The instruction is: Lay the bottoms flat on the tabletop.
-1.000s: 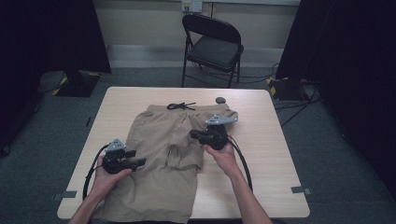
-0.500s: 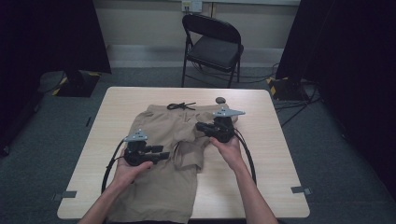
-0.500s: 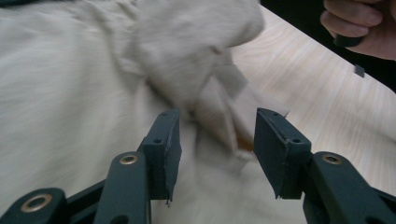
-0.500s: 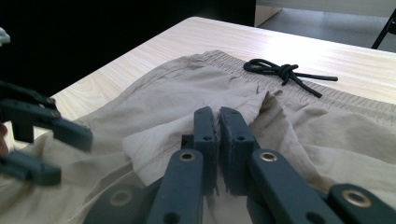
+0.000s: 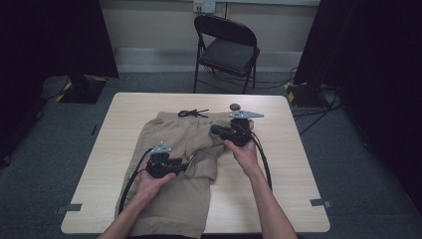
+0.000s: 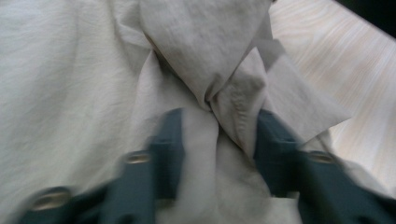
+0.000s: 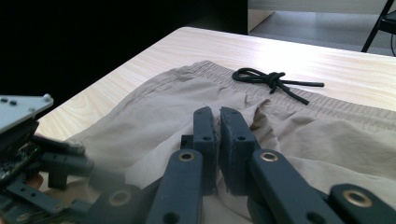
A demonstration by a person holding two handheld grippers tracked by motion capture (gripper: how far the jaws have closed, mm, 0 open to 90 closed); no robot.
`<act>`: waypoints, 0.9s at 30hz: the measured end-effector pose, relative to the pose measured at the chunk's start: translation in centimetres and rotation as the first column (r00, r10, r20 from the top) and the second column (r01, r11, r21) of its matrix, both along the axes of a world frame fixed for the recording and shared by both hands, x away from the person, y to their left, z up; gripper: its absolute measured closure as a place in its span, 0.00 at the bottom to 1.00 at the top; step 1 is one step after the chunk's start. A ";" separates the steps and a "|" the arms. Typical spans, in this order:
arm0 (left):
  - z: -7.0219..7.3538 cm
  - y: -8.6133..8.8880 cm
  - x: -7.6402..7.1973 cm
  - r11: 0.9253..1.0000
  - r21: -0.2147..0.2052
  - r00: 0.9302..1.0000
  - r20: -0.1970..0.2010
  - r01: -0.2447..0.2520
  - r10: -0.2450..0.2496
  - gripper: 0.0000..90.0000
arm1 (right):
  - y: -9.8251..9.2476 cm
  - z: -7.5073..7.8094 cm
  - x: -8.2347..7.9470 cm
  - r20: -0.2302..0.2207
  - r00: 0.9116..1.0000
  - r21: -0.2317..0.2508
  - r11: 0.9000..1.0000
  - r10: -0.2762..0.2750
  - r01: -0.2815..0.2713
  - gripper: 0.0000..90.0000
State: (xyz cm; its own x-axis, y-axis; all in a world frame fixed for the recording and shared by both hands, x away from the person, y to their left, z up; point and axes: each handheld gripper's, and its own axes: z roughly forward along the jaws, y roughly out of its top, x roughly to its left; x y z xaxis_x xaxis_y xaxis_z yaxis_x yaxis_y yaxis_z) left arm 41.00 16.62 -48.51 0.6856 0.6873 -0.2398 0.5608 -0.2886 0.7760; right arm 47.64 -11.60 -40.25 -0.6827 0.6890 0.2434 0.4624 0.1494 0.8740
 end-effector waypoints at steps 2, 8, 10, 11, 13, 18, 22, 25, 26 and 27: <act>0.0 0.3 -0.3 1.000 -0.006 1.000 0.005 0.023 -0.023 0.96 | -0.4 0.1 0.1 0.005 1.000 0.001 1.000 -0.010 0.010 0.95; 0.9 1.2 -2.1 0.994 -0.051 0.995 0.035 0.098 -0.097 1.00 | -2.3 0.9 0.6 0.012 0.996 0.016 0.996 -0.093 0.092 0.96; 1.0 1.4 -2.4 0.992 -0.069 0.994 0.032 0.107 -0.105 1.00 | -2.8 1.2 0.6 0.016 0.994 0.014 0.994 -0.105 0.105 0.96; 1.1 1.5 -2.6 0.991 -0.078 0.994 0.030 0.110 -0.108 1.00 | -2.9 1.2 0.5 0.021 0.993 0.009 0.994 -0.113 0.113 0.96; 1.4 1.7 -3.0 0.991 -0.070 0.993 0.043 0.114 -0.112 1.00 | -3.3 1.3 0.5 0.027 0.991 0.007 0.991 -0.132 0.132 0.96; 2.2 1.9 -4.1 0.984 -0.107 0.988 0.059 0.146 -0.140 1.00 | -4.4 1.2 0.6 0.024 0.985 -0.002 0.985 -0.173 0.173 0.96; 2.3 1.6 -4.7 0.980 -0.104 0.985 0.066 0.169 -0.162 1.00 | -4.3 1.1 0.4 0.033 0.984 -0.022 0.984 -0.175 0.176 0.96; 2.3 1.4 -4.9 0.979 -0.109 0.984 0.068 0.172 -0.165 1.00 | -4.4 1.1 0.1 0.037 0.985 -0.012 0.986 -0.168 0.168 0.96; 2.4 1.4 -4.9 0.978 -0.116 0.983 0.072 0.174 -0.166 1.00 | -4.5 1.2 0.0 0.038 0.985 -0.007 0.986 -0.167 0.167 0.96; 2.5 1.5 -4.9 0.977 -0.119 0.983 0.073 0.174 -0.167 1.00 | -4.6 1.3 -0.2 0.042 0.985 -0.005 0.986 -0.166 0.166 0.96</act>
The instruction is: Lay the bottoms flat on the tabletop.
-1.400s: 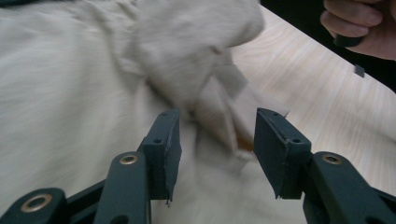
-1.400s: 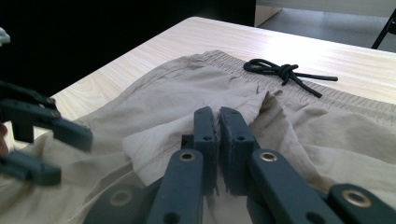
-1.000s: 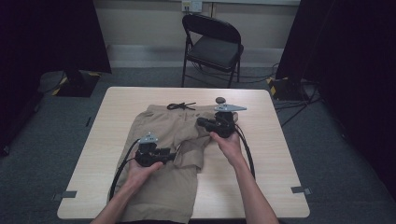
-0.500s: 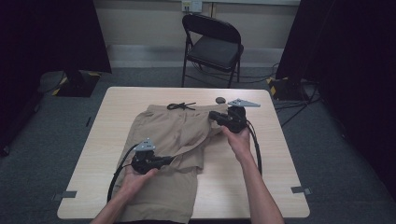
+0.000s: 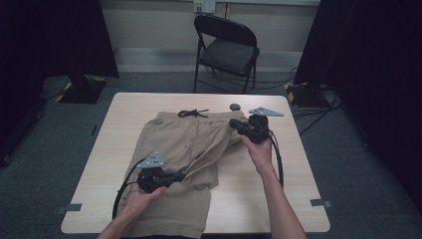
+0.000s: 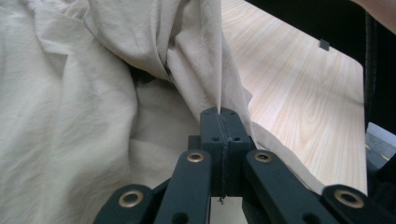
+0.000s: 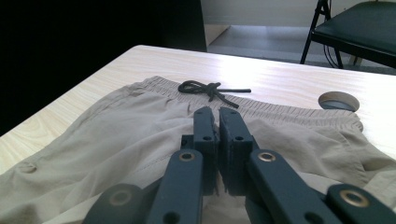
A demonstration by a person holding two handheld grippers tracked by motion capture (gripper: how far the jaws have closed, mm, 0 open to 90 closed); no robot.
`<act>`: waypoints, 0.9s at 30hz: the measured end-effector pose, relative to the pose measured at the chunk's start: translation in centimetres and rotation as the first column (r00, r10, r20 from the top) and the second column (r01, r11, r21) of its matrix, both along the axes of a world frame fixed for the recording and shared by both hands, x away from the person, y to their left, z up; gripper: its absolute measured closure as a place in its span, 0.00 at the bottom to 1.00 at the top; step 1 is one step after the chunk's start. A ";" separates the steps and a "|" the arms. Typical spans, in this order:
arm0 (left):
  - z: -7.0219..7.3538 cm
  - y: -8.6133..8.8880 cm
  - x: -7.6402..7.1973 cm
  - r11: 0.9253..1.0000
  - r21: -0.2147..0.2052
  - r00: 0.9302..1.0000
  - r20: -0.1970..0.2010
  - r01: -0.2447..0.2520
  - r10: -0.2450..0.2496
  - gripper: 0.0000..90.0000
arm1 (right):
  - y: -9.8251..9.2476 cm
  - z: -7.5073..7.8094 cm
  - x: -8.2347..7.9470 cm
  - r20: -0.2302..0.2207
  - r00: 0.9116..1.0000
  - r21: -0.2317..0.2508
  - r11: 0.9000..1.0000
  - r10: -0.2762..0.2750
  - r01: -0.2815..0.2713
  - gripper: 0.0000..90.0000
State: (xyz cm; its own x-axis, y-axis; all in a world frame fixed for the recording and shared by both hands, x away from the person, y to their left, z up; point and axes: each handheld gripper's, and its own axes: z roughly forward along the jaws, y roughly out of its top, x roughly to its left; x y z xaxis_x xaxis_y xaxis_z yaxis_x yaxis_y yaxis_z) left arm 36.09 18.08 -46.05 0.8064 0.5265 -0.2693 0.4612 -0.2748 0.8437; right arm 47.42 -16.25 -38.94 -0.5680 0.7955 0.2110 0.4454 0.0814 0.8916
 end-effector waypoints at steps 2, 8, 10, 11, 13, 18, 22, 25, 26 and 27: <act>0.3 -0.1 -0.1 1.000 -0.013 1.000 0.001 0.002 -0.002 1.00 | -0.4 0.2 -0.4 0.010 1.000 0.007 1.000 0.003 -0.003 0.96; 0.9 -1.0 -0.6 0.999 -0.031 0.999 0.021 0.036 -0.036 1.00 | -1.9 1.1 -2.2 0.022 1.000 -0.029 0.999 -0.016 0.016 0.96; 1.0 -1.6 -0.8 0.998 -0.042 0.999 0.019 0.044 -0.043 1.00 | -2.6 1.4 -3.0 0.031 0.999 -0.026 0.999 -0.019 0.019 0.96; 1.1 -1.8 -0.8 0.998 -0.040 0.998 0.022 0.052 -0.051 1.00 | -2.9 1.4 -3.3 0.032 0.999 -0.023 0.999 -0.023 0.024 0.96; 1.2 -2.3 -1.0 0.997 -0.037 0.998 0.025 0.063 -0.063 1.00 | -3.6 1.6 -3.9 0.042 0.999 -0.019 0.999 -0.026 0.027 0.96; 2.0 -3.6 -1.2 0.995 -0.051 0.996 0.037 0.088 -0.086 1.00 | -5.4 2.4 -5.1 0.059 0.997 -0.011 0.999 -0.051 0.052 0.96; 3.0 -4.9 -1.9 0.989 -0.063 0.990 0.058 0.131 -0.127 1.00 | -6.6 3.4 -6.2 0.085 0.994 -0.012 0.997 -0.072 0.073 0.96; 3.9 -5.9 -2.6 0.983 -0.059 0.983 0.076 0.171 -0.167 1.00 | -7.7 4.2 -7.4 0.105 0.991 -0.008 0.996 -0.085 0.086 0.96; 4.1 -6.2 -2.8 0.982 -0.057 0.981 0.082 0.182 -0.177 1.00 | -8.0 4.5 -7.8 0.113 0.989 -0.010 0.996 -0.091 0.093 0.96; 4.3 -6.5 -3.0 0.980 -0.058 0.979 0.084 0.191 -0.185 1.00 | -8.3 4.7 -8.2 0.115 0.988 -0.011 0.995 -0.100 0.102 0.96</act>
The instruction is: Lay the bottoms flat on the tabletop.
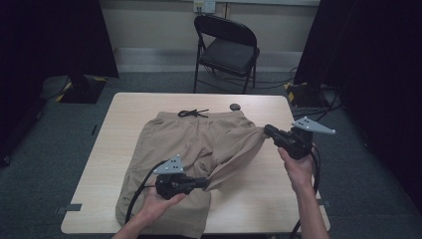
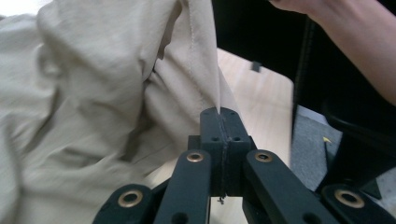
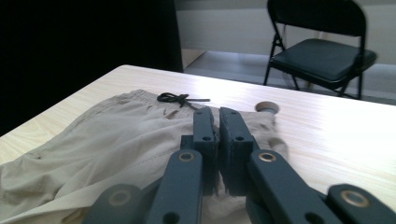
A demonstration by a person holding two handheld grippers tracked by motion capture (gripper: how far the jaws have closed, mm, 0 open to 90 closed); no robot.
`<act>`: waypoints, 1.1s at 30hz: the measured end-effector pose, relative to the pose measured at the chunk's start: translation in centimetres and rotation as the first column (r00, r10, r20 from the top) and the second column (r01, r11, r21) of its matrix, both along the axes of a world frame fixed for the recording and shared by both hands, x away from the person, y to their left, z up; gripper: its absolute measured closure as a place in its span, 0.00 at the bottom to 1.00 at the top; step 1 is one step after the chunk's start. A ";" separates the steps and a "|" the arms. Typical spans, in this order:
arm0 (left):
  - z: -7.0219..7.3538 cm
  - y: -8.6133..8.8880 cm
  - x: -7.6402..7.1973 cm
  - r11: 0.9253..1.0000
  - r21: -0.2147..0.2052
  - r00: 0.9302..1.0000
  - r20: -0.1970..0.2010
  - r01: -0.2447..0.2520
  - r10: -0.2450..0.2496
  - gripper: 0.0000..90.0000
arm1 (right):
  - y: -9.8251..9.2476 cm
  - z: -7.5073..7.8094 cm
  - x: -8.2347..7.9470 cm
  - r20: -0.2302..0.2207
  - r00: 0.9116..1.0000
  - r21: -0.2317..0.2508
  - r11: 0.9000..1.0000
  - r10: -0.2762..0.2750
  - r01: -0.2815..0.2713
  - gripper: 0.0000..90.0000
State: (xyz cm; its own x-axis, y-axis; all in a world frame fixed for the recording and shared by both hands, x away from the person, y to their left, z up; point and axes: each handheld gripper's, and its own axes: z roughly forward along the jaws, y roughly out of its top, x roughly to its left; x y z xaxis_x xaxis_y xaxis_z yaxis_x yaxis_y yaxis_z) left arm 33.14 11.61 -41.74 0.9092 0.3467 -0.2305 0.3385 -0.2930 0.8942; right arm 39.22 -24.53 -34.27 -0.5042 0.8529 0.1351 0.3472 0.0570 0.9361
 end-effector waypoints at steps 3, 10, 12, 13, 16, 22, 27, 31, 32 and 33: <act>0.3 -0.7 -0.4 1.000 -0.006 1.000 0.002 0.023 -0.023 1.00 | -1.0 0.5 -1.3 0.017 1.000 0.002 1.000 -0.020 0.020 0.96; 1.4 -2.0 -1.8 0.996 -0.015 0.996 0.022 0.085 -0.084 1.00 | -2.9 1.5 -4.4 0.041 0.998 -0.006 0.999 -0.050 0.051 0.96; 1.8 -2.3 -2.4 0.994 -0.023 0.994 0.032 0.109 -0.109 1.00 | -3.3 1.7 -5.3 0.043 0.997 -0.011 0.998 -0.057 0.057 0.95; 2.0 -2.4 -2.6 0.992 -0.023 0.992 0.036 0.121 -0.120 1.00 | -3.6 1.6 -5.8 0.039 0.997 -0.013 0.998 -0.064 0.065 0.95; 2.5 -2.6 -3.7 0.988 -0.040 0.988 0.054 0.149 -0.147 1.00 | -4.1 1.3 -7.1 0.034 0.996 -0.032 0.996 -0.085 0.086 0.93; 3.1 -3.4 -4.2 0.983 -0.081 0.985 0.049 0.166 -0.162 0.87 | -5.7 1.1 -8.8 0.073 0.989 0.030 0.992 -0.126 0.125 0.77; 2.7 -2.8 -2.7 0.991 -0.069 0.994 0.014 0.113 -0.112 0.81 | -4.8 0.0 -7.6 0.030 0.995 0.003 0.996 -0.090 0.090 0.71; 1.5 -1.7 -1.2 0.997 -0.045 0.997 -0.024 0.065 -0.066 0.80 | -3.8 -1.5 -6.1 -0.017 0.998 -0.010 0.998 -0.055 0.055 0.67; 1.1 -1.3 -0.8 0.998 -0.035 0.998 -0.035 0.049 -0.050 0.80 | -3.5 -2.1 -5.8 -0.032 0.998 -0.030 0.998 -0.053 0.052 0.67; 0.7 -0.9 -0.5 0.999 -0.022 0.998 -0.044 0.035 -0.036 0.80 | -3.3 -2.7 -5.3 -0.050 0.998 -0.036 0.998 -0.046 0.044 0.68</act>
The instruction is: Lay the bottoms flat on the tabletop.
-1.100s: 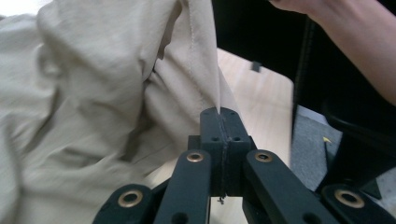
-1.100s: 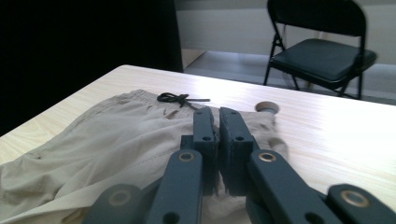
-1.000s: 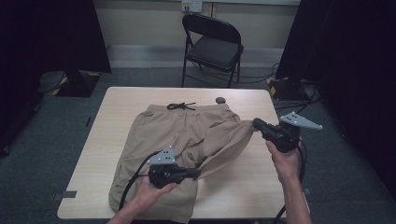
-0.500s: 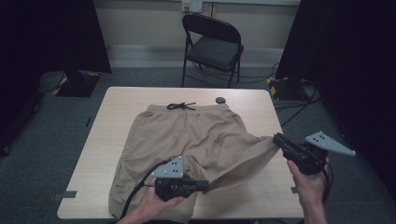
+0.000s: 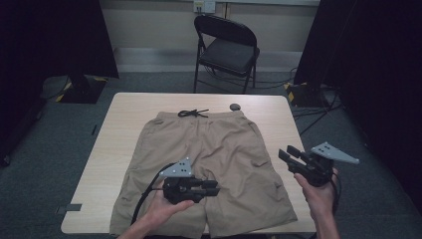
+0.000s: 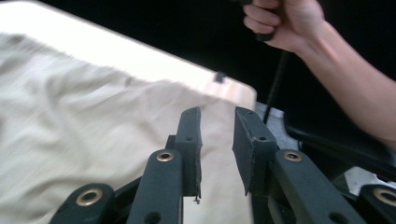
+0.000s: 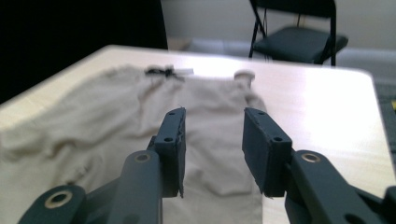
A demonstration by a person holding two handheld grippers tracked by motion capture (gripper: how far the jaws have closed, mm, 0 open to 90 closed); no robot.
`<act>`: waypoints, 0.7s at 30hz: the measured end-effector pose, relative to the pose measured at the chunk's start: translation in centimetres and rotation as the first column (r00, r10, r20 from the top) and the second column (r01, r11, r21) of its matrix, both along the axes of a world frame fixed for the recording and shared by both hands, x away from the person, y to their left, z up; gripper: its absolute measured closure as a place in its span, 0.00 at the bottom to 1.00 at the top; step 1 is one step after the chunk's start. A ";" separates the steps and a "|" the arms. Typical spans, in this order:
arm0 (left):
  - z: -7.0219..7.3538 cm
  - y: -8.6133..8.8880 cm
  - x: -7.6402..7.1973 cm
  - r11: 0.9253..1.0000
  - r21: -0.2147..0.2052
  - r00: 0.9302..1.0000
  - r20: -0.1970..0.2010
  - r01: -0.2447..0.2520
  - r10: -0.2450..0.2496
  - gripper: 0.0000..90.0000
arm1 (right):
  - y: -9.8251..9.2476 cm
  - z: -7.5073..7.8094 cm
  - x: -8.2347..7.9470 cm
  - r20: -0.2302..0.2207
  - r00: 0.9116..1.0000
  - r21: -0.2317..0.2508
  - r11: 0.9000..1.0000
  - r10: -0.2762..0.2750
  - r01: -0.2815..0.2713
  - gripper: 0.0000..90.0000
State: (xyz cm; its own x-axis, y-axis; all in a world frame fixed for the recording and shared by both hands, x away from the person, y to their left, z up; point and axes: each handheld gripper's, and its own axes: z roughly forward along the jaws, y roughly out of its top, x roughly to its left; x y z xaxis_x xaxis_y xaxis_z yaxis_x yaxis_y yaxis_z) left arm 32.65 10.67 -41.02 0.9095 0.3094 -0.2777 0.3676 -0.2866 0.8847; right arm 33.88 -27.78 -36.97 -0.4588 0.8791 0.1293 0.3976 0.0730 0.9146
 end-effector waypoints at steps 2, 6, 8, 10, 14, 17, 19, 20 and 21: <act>-0.8 0.7 0.5 1.000 0.009 0.999 -0.022 -0.024 0.024 0.80 | 0.4 -1.5 0.9 -0.047 0.999 -0.009 1.000 0.017 -0.017 0.74; -2.0 2.5 1.4 0.996 0.036 0.996 -0.051 -0.077 0.079 0.80 | 1.2 -4.9 2.3 -0.146 0.989 -0.048 0.998 0.030 -0.037 0.84; -2.6 3.5 1.8 0.993 0.057 0.993 -0.063 -0.100 0.103 0.80 | 1.5 -6.6 2.7 -0.191 0.981 -0.070 0.996 0.040 -0.054 0.86; -3.0 4.6 2.4 0.989 0.073 0.989 -0.071 -0.127 0.132 0.80 | 1.9 -8.2 3.0 -0.243 0.969 -0.102 0.992 0.047 -0.074 0.86; -3.8 7.0 3.5 0.976 0.091 0.974 -0.093 -0.198 0.206 0.78 | 2.2 -10.2 3.7 -0.299 0.954 -0.180 0.980 0.029 -0.086 0.83; -4.0 8.7 3.9 0.967 0.098 0.964 -0.097 -0.237 0.246 0.76 | 1.9 -10.9 3.9 -0.321 0.947 -0.209 0.975 0.002 -0.073 0.79; -3.9 9.8 4.2 0.960 0.091 0.956 -0.108 -0.264 0.273 0.75 | 1.3 -11.5 4.0 -0.337 0.941 -0.201 0.978 -0.009 -0.062 0.73; -3.9 10.3 4.4 0.957 0.094 0.952 -0.110 -0.276 0.285 0.74 | 1.1 -11.7 3.9 -0.340 0.940 -0.200 0.978 -0.011 -0.061 0.74; -3.9 10.9 4.5 0.953 0.099 0.948 -0.111 -0.287 0.297 0.73 | 0.9 -11.7 3.9 -0.334 0.943 -0.194 0.979 -0.006 -0.063 0.74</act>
State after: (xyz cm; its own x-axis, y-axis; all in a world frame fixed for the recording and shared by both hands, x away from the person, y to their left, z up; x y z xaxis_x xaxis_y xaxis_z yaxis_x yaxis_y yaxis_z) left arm 37.16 21.56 -44.94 0.7363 0.5823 -0.3448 0.5504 -0.2190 0.8057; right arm 37.73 -26.91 -48.71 -0.4449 0.8898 0.1015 0.6704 0.2557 0.6965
